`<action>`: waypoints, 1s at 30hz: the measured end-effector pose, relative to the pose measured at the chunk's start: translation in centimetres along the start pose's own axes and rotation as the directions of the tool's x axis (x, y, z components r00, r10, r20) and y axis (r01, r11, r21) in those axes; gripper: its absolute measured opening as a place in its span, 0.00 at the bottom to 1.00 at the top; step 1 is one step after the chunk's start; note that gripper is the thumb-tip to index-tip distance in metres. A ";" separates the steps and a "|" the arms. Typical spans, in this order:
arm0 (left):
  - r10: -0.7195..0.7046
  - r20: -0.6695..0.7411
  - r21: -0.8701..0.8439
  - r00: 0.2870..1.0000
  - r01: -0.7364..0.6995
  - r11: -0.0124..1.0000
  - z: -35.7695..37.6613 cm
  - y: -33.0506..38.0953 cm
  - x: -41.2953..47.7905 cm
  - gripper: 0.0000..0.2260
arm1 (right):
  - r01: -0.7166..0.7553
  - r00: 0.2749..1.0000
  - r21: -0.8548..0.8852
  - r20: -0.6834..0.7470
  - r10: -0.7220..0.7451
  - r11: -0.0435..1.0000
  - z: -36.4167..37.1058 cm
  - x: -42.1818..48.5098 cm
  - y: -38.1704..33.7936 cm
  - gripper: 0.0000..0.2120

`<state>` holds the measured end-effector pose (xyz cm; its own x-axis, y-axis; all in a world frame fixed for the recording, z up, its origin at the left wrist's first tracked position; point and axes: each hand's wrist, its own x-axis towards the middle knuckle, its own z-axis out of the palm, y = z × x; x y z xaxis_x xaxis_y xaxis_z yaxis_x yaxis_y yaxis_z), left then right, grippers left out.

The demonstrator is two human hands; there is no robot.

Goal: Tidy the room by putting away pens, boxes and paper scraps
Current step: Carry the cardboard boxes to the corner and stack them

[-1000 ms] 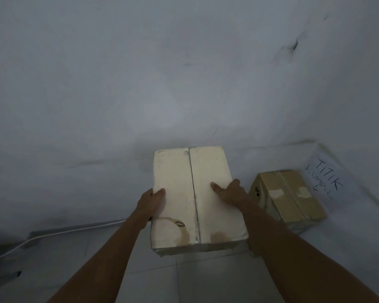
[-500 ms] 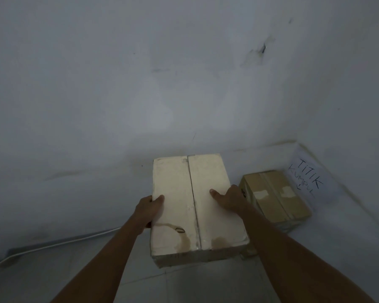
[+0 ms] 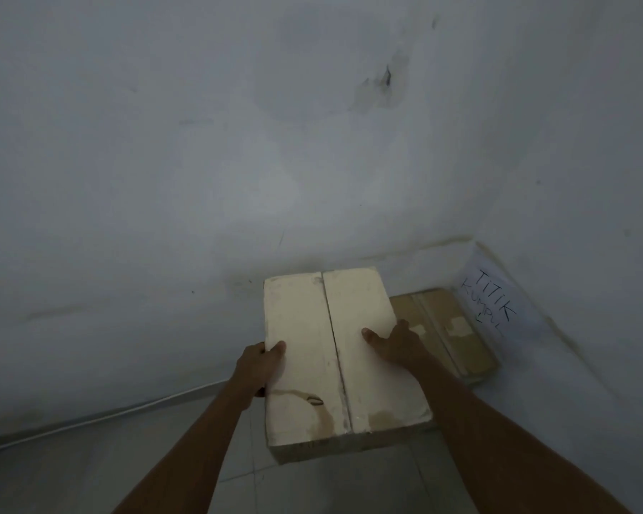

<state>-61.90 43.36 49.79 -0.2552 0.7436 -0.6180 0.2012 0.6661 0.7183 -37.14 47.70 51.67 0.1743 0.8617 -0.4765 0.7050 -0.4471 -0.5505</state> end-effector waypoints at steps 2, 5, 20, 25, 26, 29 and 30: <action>-0.003 0.011 0.015 1.000 0.002 1.000 1.1 0.4 0.5 0.21 | -0.029 1.000 0.009 0.010 0.029 1.000 -0.5 0.6 0.9 0.47; -0.001 0.023 0.037 1.000 0.000 0.999 2.4 1.1 1.4 0.21 | -0.064 0.998 0.036 -0.004 0.065 0.997 -1.0 1.2 1.8 0.48; -0.020 0.147 0.040 0.989 0.015 0.999 6.6 4.2 5.3 0.20 | -0.149 0.982 0.101 -0.102 0.159 0.984 -3.6 4.4 4.5 0.44; -0.033 0.161 0.036 0.986 0.027 0.999 9.7 5.7 5.9 0.20 | -0.163 0.982 0.095 -0.086 0.171 0.982 -5.6 7.1 6.4 0.45; -0.036 0.161 0.031 0.986 0.031 0.999 10.5 5.9 6.1 0.20 | -0.160 0.983 0.098 -0.078 0.168 0.982 -6.1 7.8 6.9 0.45; -0.066 0.148 0.020 0.987 0.064 0.998 13.4 6.6 6.8 0.21 | -0.154 0.986 0.110 -0.052 0.161 0.982 -7.6 10.0 8.8 0.46; -0.078 0.146 0.022 0.986 0.075 0.997 14.4 6.8 7.0 0.22 | -0.154 0.986 0.111 -0.043 0.160 0.982 -8.1 10.8 9.5 0.46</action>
<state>-48.68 53.95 45.73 -0.1296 0.6903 -0.7119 0.2017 0.7212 0.6627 -22.97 54.72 46.80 0.3140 0.7887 -0.5285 0.5892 -0.5984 -0.5430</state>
